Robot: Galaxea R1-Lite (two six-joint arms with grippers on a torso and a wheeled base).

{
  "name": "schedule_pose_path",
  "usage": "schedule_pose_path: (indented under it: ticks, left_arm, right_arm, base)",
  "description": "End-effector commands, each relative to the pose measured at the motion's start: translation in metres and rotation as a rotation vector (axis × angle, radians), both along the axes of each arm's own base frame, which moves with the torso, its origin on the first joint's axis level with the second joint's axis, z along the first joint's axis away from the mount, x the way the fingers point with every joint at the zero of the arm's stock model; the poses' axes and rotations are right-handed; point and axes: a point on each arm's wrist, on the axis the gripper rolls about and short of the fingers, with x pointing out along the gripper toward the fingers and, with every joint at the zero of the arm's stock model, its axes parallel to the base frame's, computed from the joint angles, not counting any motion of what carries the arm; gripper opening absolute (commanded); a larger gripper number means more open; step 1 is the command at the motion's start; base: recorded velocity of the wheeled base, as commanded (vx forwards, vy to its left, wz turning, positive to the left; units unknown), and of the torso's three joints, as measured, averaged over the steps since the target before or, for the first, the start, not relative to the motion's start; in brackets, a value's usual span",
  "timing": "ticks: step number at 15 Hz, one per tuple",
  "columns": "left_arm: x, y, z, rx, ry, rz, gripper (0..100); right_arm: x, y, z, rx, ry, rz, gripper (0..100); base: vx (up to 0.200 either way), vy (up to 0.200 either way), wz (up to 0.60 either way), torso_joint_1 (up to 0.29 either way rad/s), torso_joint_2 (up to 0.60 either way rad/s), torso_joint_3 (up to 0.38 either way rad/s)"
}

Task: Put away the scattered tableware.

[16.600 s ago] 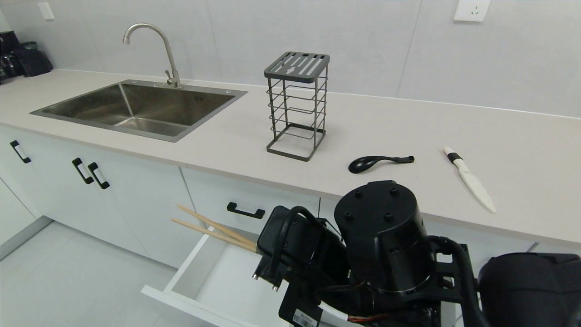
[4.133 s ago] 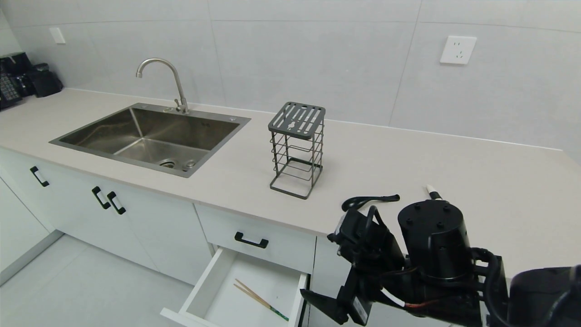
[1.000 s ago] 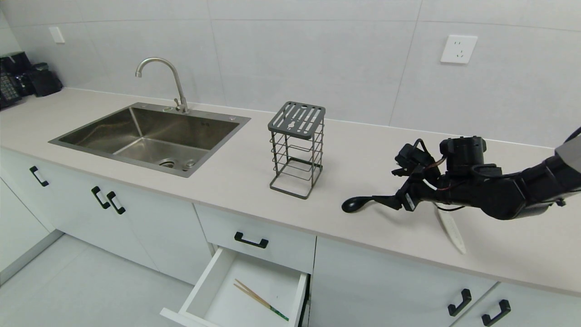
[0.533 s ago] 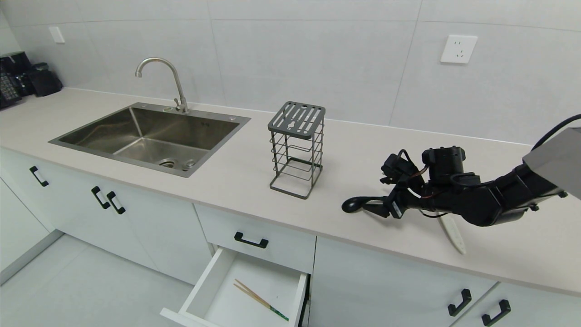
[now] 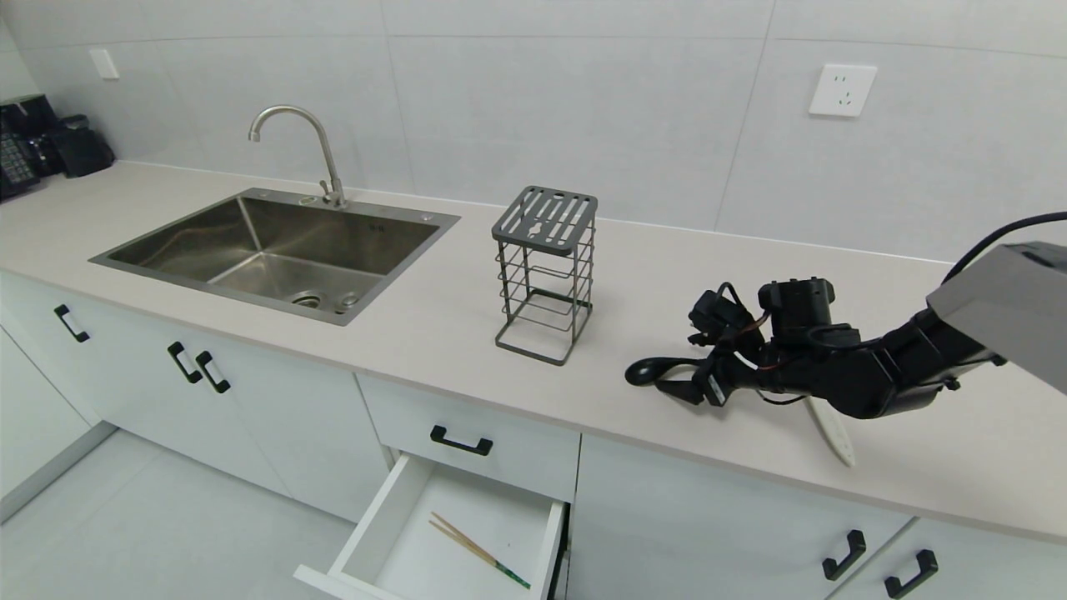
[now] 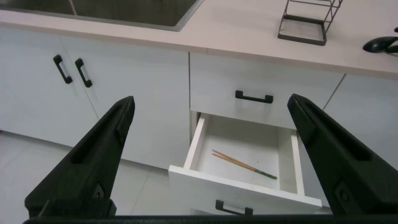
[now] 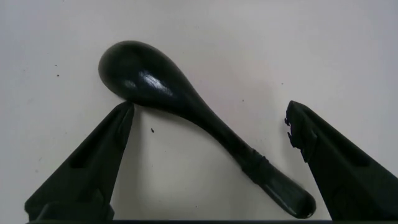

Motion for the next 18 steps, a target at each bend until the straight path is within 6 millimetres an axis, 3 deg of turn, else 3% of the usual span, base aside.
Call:
schedule_pose_path:
  ticks: [1,4,5,9,13,15,18]
  left_arm:
    - [0.0,0.0,0.0,0.0,0.001,0.0,100]
    - [0.0,0.0,0.0,0.0,0.001,0.0,100]
    - [0.0,0.0,0.0,0.0,0.001,0.0,100]
    - [0.0,0.0,0.0,0.0,0.002,0.0,100]
    - [0.0,0.0,0.0,0.0,0.002,0.0,100]
    - [0.0,0.0,0.0,0.0,0.001,0.0,100]
    - [0.0,0.0,0.0,0.0,0.001,0.0,100]
  right_arm:
    - [-0.001,0.01,-0.009,0.027,0.044,0.004,100]
    - [-0.002,0.017,-0.015,0.029,0.061,0.016,100]
    - [0.0,0.019,-0.019,0.036,0.057,0.017,0]
    - [-0.001,0.017,-0.02,0.061,0.048,-0.003,0]
    - [-0.017,0.023,0.013,0.069,-0.014,0.023,0]
    - [-0.034,0.035,0.022,0.064,-0.018,0.057,0]
    - [-0.097,0.079,0.045,0.112,-0.086,0.121,0]
  base:
    - [0.0,0.0,0.0,0.0,0.0,0.0]
    - [0.0,0.0,0.0,0.0,0.0,0.0]
    - [0.0,0.0,0.0,0.0,0.0,0.0]
    - [0.0,0.0,0.0,0.0,0.0,0.0]
    - [0.0,0.0,0.0,0.0,0.0,0.0]
    - [0.0,0.0,0.0,0.0,0.0,0.0]
    - [0.0,0.0,0.0,0.0,0.0,0.0]
